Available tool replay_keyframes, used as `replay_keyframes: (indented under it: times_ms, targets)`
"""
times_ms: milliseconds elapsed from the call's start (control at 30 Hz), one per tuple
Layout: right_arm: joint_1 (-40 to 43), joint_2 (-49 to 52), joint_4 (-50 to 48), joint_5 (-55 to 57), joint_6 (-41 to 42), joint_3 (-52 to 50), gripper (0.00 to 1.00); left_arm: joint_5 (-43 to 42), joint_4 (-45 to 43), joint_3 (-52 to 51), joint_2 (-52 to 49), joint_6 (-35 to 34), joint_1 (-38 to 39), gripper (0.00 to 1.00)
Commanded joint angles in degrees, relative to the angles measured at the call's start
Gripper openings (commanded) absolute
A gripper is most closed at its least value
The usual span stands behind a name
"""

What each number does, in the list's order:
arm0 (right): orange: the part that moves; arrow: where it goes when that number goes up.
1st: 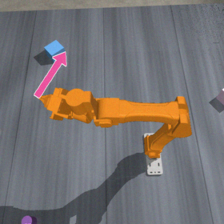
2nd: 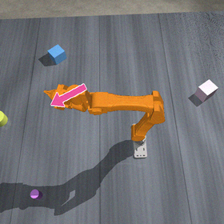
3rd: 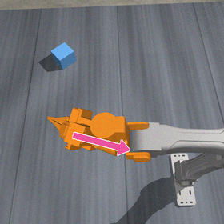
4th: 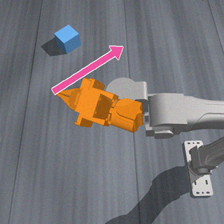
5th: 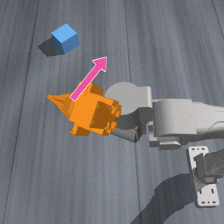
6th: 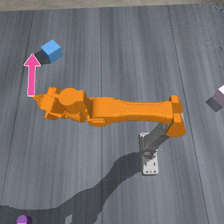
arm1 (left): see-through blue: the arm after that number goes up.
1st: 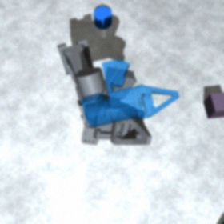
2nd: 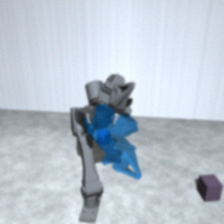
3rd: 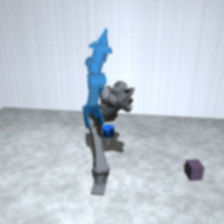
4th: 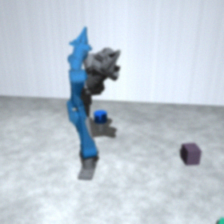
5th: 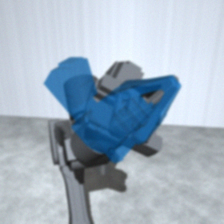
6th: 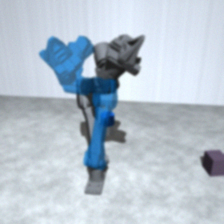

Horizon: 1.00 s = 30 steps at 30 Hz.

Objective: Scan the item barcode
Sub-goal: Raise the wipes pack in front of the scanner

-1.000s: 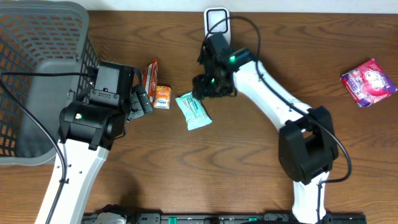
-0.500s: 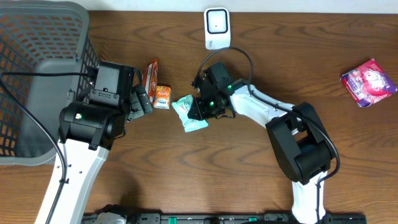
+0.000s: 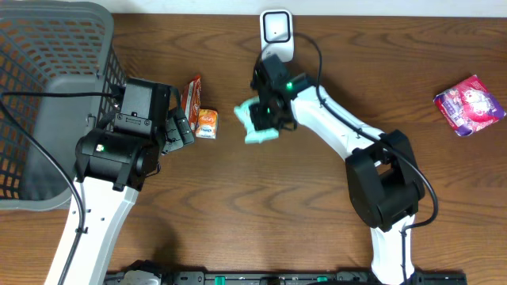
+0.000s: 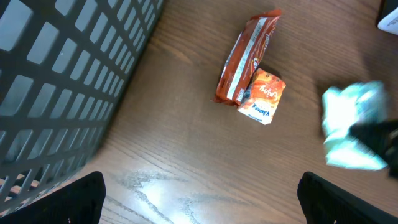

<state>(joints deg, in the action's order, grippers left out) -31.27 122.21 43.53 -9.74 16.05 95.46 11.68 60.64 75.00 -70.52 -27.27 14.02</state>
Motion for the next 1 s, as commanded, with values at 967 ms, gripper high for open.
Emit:
replay_keyframes:
  times_ms: [967]
  targets:
    - [12.17,7.39,-41.51,8.96,17.40,10.19,0.01,-0.33,0.20,0.24,-0.11,-0.94,-0.24,0.98]
